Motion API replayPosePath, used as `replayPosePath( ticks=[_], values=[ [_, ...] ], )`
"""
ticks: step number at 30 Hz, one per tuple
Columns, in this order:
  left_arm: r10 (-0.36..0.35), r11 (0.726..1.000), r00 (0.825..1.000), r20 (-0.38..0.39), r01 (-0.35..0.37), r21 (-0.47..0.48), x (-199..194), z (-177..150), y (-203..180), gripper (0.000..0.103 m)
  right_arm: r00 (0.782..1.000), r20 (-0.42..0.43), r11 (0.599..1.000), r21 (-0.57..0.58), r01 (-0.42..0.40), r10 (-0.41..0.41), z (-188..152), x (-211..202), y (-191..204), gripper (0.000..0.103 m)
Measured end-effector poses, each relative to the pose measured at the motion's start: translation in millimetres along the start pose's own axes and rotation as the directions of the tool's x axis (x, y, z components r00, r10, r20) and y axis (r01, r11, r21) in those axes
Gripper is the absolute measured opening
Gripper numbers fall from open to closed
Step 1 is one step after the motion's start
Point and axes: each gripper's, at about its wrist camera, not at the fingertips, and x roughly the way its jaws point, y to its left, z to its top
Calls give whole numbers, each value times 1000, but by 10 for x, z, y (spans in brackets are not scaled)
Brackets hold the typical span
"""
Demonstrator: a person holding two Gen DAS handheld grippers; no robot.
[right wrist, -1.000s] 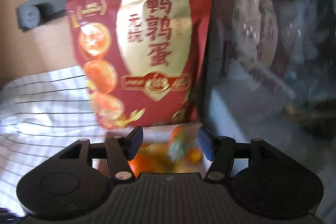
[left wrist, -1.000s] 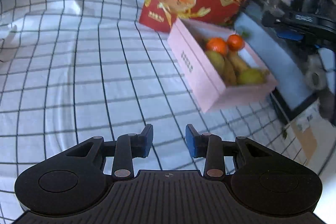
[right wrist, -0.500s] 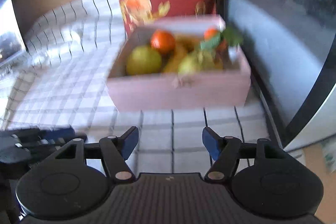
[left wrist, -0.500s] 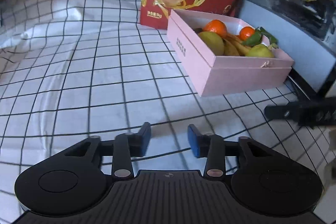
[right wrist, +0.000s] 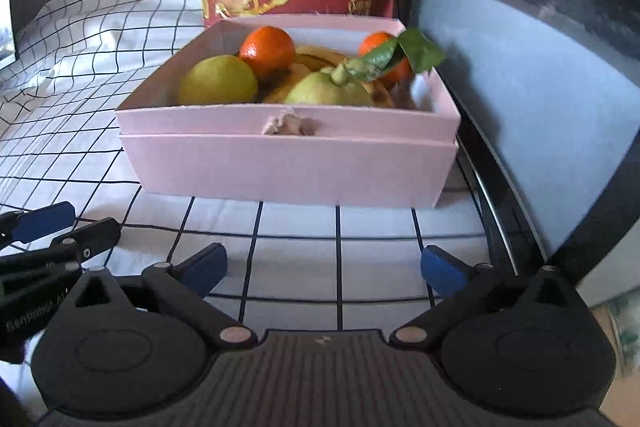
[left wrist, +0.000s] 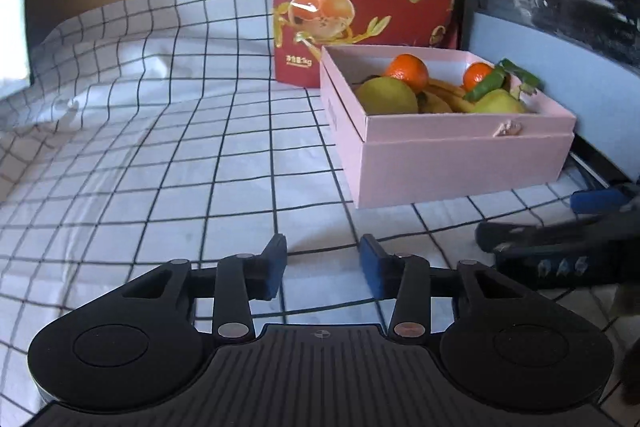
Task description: Organize fruits
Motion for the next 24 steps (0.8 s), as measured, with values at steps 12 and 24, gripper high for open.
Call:
replayPosePath(
  ticks=[12,24],
  values=[
    [2,1000,1000,-1,-2,-3,25,15,-15,46,998,65,1000,2,-26,26,-46,25,2,103],
    [3,1000,1000,-1,-3,-2,29,15,-18,46,998,65,1000,2,-26,26,-45,23,2,103]
  ],
)
